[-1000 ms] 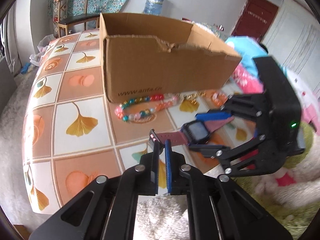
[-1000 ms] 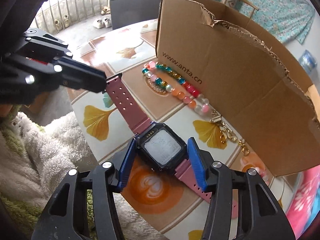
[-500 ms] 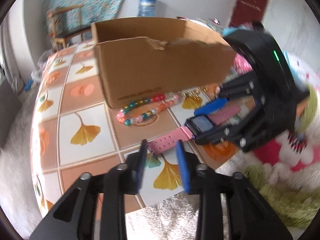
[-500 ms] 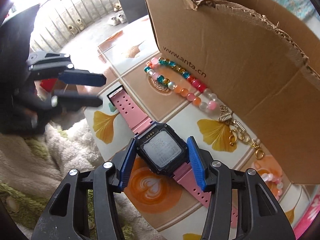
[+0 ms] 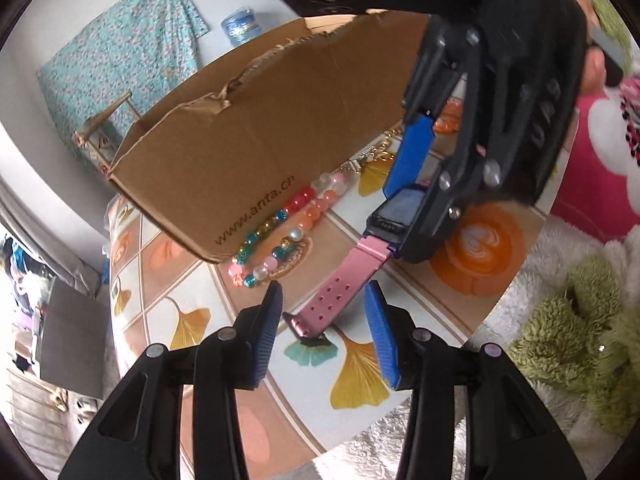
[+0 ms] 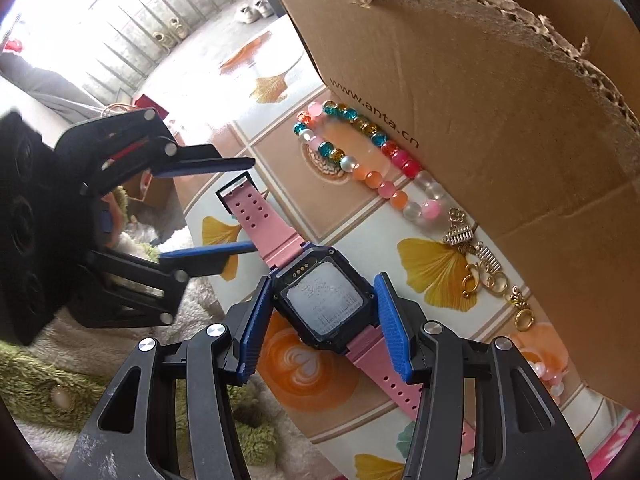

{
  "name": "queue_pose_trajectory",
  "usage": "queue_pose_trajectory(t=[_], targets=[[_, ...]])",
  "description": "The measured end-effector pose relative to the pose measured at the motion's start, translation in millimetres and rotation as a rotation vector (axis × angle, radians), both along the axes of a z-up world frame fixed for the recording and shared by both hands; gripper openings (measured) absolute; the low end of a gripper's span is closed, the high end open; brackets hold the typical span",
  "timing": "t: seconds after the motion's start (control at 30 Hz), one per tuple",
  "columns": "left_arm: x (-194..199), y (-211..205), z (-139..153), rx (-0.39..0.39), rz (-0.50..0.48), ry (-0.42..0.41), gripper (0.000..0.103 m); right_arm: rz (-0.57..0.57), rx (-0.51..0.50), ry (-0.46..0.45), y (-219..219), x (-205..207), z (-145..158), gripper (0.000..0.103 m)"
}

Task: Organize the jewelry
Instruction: 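Close the right tool on the watch face while the left tool approaches, then lift the watch with the right tool while the left tool pinches its strap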

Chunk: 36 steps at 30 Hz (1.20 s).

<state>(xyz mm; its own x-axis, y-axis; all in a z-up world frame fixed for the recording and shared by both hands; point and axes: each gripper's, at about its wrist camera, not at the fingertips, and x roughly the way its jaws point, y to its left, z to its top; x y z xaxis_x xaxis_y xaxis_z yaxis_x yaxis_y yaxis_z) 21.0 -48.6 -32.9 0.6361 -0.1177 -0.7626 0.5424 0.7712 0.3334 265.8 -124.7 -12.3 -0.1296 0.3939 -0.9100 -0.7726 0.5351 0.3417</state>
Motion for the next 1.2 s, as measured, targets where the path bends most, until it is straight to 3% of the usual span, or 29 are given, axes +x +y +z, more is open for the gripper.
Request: queue_pose_trajectory(t=[0.13,0.17,0.23,0.27,0.57,0.7,0.8,0.97,1.07,1.2], targets=[[3,0,-5,-0.019,0.003,0.006,0.039,-0.009,0.013,0.046,-1,11,-1,0.048],[4,2,-5,-0.029,0.007,0.013,0.025,-0.017,0.019,0.057,-2,15,-1,0.048],[5,5,-2,-0.047,0.034,0.014,0.014,-0.034,0.035,0.061,-4,19,0,0.048],[7,9,1,-0.097,0.040,0.045,0.007,-0.040,0.042,0.057,-6,18,0,0.048],[40,46,14,-0.413,0.195,0.288,0.003,-0.027,0.039,-0.112,-15,-6,-1,0.056],[47,57,15,-0.457,0.225,0.309,0.003,0.000,-0.018,-0.241,-13,-22,-1,0.056],[50,62,11,-0.456,0.251,0.325,0.003,0.003,-0.074,-0.324,-12,-26,2,0.047],[52,69,10,-0.472,0.264,0.339,0.003,-0.061,-0.088,-0.339,-17,-30,7,0.027],[53,80,5,-0.471,0.278,0.346,0.003,-0.117,-0.099,-0.340,-34,-26,4,0.022],[54,81,5,-0.480,0.282,0.357,0.004,-0.168,-0.149,-0.410,-46,-28,5,0.012]])
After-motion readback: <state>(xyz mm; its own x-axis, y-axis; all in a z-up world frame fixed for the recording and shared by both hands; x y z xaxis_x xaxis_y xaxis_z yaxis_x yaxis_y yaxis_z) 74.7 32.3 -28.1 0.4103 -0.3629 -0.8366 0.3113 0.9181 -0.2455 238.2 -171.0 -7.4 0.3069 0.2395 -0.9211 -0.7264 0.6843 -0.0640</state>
